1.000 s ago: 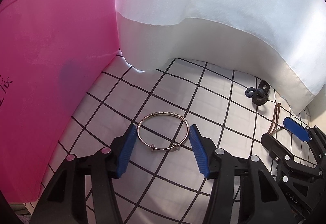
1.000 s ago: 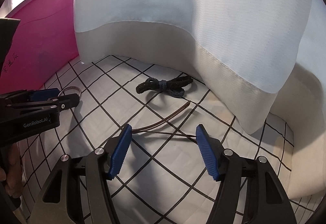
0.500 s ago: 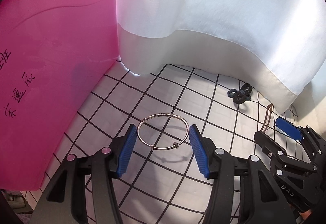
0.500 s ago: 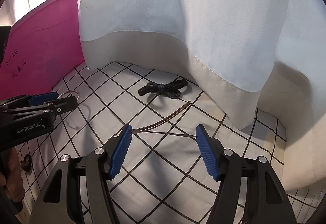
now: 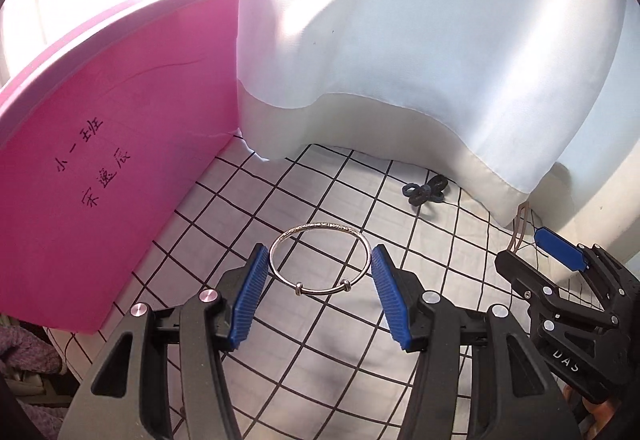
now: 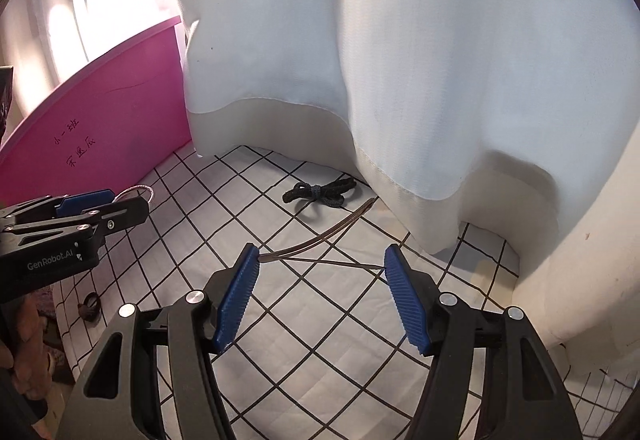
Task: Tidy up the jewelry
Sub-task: 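Lower the left tool around the thin bangle while the right tool approaches the brown hairpin, then carry the bangle and hairpin with both tools over the pink basin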
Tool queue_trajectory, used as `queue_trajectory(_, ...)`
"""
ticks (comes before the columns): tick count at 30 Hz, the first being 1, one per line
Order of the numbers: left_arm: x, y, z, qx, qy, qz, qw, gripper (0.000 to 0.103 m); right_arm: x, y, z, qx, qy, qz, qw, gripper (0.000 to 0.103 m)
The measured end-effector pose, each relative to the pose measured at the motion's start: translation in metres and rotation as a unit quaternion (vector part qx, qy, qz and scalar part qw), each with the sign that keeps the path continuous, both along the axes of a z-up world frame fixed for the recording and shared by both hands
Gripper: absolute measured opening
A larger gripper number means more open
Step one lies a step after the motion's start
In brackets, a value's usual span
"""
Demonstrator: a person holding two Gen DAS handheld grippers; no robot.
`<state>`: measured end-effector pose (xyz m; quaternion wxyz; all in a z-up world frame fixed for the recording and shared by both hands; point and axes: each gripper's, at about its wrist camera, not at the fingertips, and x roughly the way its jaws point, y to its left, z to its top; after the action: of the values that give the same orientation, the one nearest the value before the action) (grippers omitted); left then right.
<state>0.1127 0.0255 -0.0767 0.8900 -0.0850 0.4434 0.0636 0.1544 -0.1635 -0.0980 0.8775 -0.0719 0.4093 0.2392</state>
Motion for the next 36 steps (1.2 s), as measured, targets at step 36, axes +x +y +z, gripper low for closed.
queue_trajectory(36, -0.080, 0.157, 0.156, 0.061, -0.127, 0.167, 0.9757, 0.052, -0.004, 0.189, 0.160, 0.117, -0.091, 0.183, 0.972, 0.062)
